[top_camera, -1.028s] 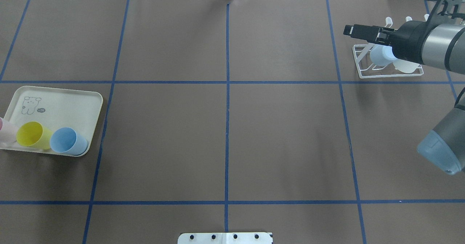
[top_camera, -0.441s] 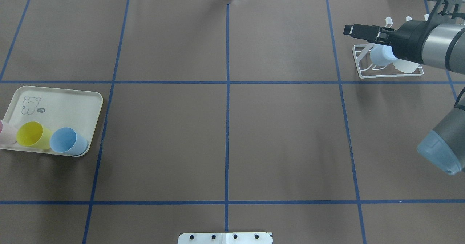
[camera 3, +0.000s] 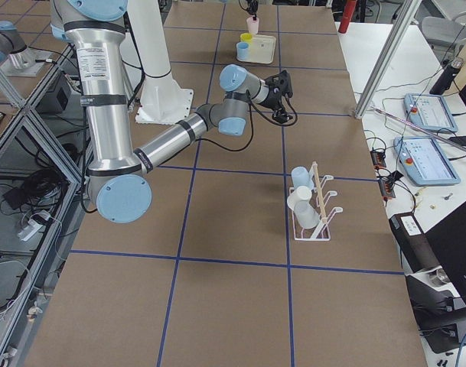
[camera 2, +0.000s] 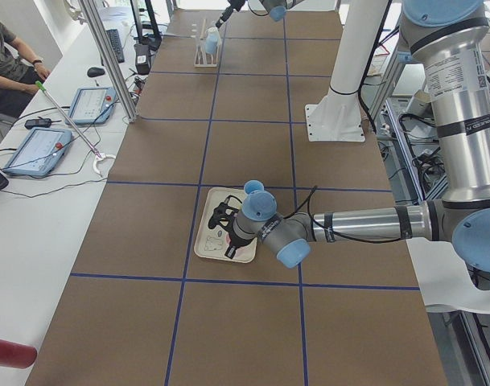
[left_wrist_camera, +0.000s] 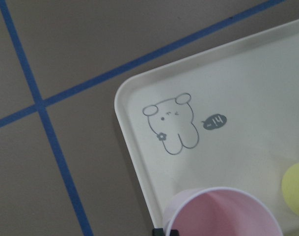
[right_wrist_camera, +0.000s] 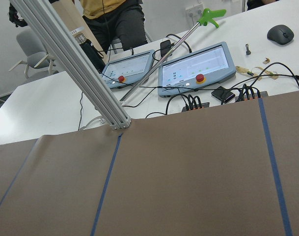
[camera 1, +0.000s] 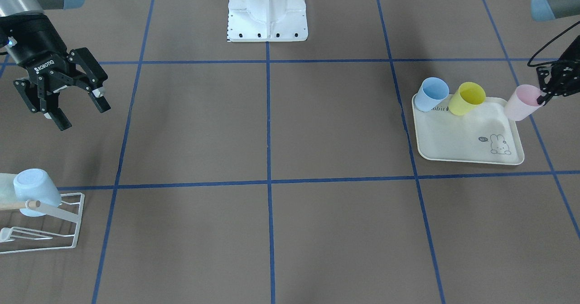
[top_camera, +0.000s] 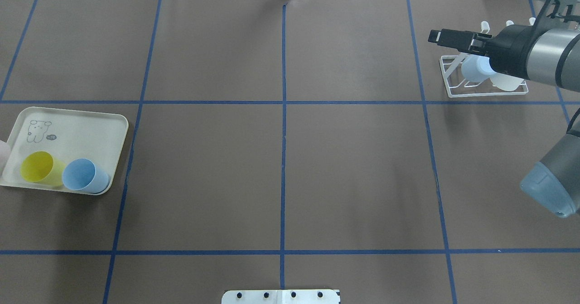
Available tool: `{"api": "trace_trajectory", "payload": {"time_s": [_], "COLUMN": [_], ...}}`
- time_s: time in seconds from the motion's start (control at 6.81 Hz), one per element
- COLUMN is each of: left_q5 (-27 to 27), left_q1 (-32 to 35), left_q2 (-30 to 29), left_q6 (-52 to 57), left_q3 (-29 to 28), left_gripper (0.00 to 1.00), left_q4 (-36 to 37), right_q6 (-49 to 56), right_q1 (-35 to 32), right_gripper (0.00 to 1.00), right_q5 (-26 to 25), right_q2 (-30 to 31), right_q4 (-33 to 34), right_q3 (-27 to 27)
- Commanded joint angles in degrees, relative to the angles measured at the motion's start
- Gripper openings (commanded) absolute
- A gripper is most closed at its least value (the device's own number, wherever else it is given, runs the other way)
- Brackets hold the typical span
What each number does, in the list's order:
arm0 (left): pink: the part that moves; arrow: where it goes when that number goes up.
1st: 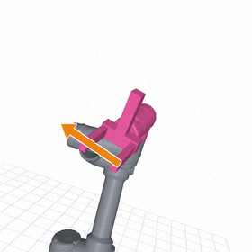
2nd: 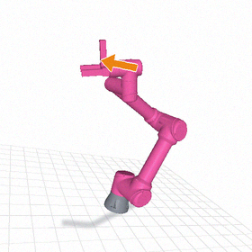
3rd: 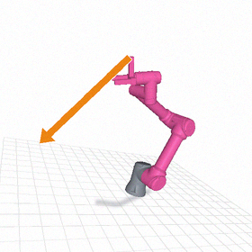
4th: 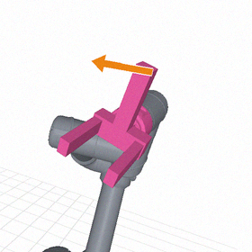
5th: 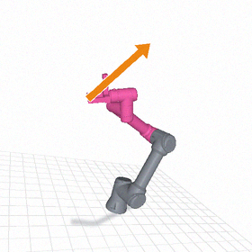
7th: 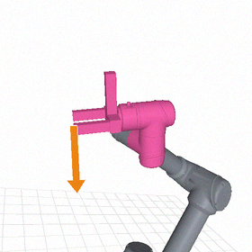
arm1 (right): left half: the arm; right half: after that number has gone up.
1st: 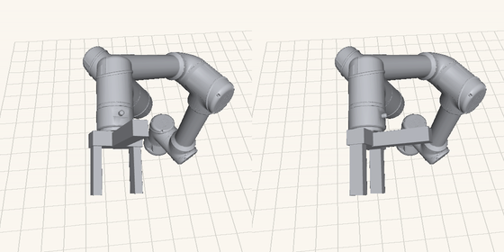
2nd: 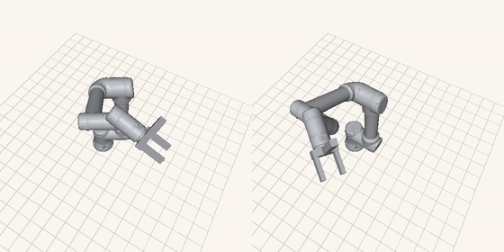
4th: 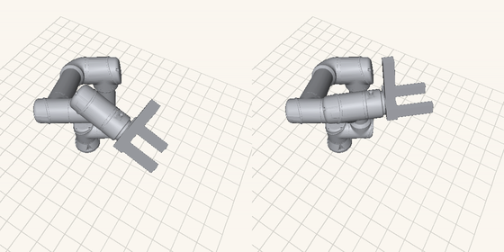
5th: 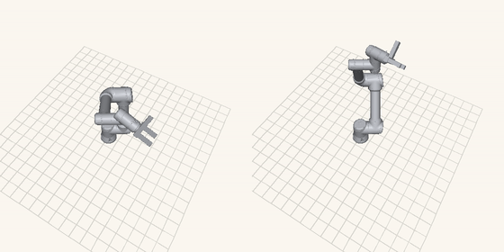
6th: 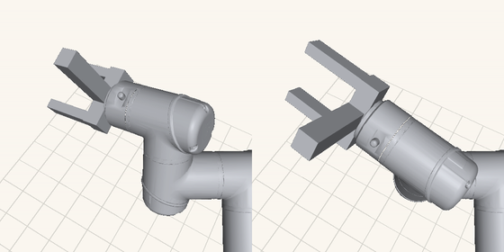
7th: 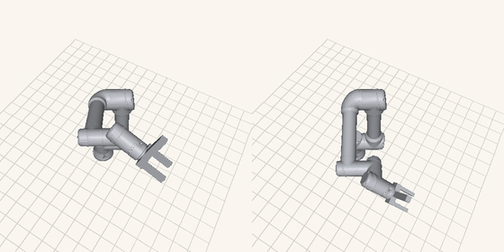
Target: Transfer IKEA cup to right arm and place on rack
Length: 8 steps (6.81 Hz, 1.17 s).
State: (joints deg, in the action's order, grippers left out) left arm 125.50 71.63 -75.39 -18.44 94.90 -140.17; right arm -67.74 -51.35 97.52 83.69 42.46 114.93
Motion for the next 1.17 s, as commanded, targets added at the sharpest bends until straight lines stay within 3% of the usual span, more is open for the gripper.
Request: {"api": "trace_trajectory", "payload": {"time_s": [0.0, 0.73, 1.03], "left_q5": [-0.08, 0.01, -0.43], "left_q1": [6.22, 5.80, 0.11], "left_q2": [-5.35, -20.82, -25.14], "left_q6": [-4.20, -42.13, -60.23], "left_q3": [0.90, 1.78, 1.61], "left_gripper": [0.00, 0.00, 0.00], "left_q4": [4.19, 1.41, -3.68], "right_q6": [-0.99, -18.45, -23.64], "right_q1": [0.11, 1.51, 2.83], "right_gripper": [1.00, 1.00, 1.00], "right_q5": [0.04, -0.14, -0.49], "right_q2": [-0.72, -8.97, -11.52], "right_q4": [-0.09, -0.18, -0.18], "right_q3": [-0.31, -3.30, -3.39]}}
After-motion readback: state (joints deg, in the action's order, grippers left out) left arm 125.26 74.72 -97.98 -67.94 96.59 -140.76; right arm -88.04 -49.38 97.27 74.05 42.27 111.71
